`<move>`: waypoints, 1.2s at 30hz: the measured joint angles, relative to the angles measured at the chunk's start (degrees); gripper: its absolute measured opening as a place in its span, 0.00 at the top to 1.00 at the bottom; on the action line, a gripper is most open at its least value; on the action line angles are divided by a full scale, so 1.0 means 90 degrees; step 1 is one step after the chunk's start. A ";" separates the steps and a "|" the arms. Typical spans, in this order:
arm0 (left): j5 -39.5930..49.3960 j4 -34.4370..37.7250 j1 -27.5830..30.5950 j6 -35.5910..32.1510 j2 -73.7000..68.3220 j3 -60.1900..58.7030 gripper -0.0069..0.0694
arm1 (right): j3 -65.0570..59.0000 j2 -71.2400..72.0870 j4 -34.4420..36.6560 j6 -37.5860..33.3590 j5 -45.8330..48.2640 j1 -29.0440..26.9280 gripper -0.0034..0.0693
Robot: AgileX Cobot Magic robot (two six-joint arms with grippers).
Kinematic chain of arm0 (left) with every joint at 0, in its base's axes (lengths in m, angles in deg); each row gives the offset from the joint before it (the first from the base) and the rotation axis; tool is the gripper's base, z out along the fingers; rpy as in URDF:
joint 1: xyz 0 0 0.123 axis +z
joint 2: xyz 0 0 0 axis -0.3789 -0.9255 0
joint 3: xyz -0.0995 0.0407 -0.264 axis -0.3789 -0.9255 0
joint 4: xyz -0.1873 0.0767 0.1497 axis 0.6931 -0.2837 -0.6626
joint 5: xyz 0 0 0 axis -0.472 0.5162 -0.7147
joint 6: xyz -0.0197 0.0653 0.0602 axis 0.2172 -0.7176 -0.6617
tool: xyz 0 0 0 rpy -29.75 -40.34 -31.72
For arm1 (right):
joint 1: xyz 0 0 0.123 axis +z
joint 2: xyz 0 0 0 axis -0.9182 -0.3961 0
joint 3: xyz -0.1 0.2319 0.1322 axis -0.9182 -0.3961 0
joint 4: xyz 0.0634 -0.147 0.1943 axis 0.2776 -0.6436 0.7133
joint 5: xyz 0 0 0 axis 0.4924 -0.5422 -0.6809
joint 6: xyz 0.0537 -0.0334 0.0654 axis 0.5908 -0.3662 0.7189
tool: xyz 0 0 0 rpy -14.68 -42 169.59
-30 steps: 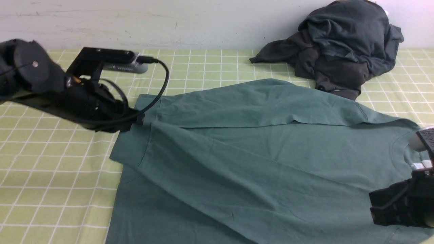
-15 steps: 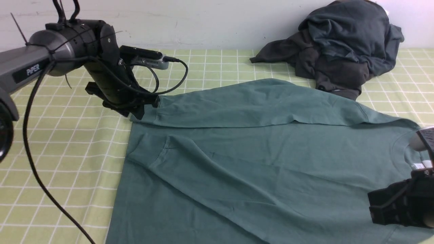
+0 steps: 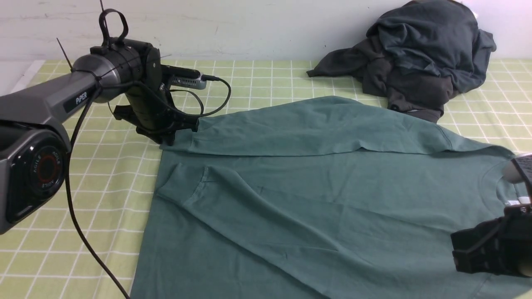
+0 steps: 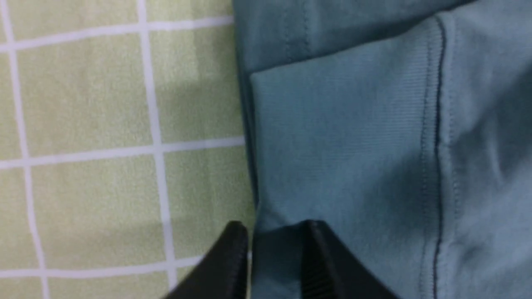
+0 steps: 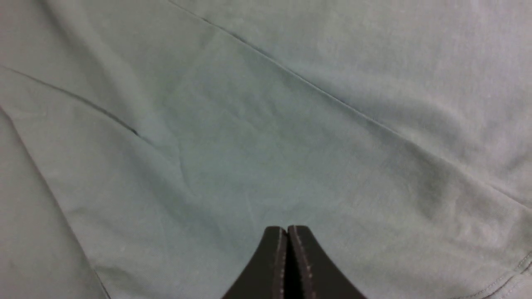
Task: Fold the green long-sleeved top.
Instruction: Use the left arm to clamp the cuff farthest from it, then use the left arm to drag and drop the cuff onto the cuff closest to the left arm, then use both arms simultaneously to clamp the lower edge of the clothing fabric
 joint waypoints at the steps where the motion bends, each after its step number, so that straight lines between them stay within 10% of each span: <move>1: 0.0171 0.0000 0.0000 -0.0005 -0.0026 0.0159 0.84 | 0.0000 0.0000 0.0000 0.0000 -0.0004 0.0000 0.97; 14: 0.1922 0.0948 -0.0122 -0.0896 0.0844 0.1280 0.91 | 0.0000 0.0000 0.0000 -0.0002 -0.0004 0.0000 0.97; 29: 0.1951 0.0922 -0.0452 -0.1071 0.3377 -0.4010 0.89 | 0.0000 0.0000 0.0059 -0.0002 0.0069 0.0000 0.97; 36: 0.1833 0.0928 -0.0862 -0.1112 0.3630 -0.5001 0.67 | 0.0000 0.0000 0.0211 -0.0002 0.0205 0.0000 0.97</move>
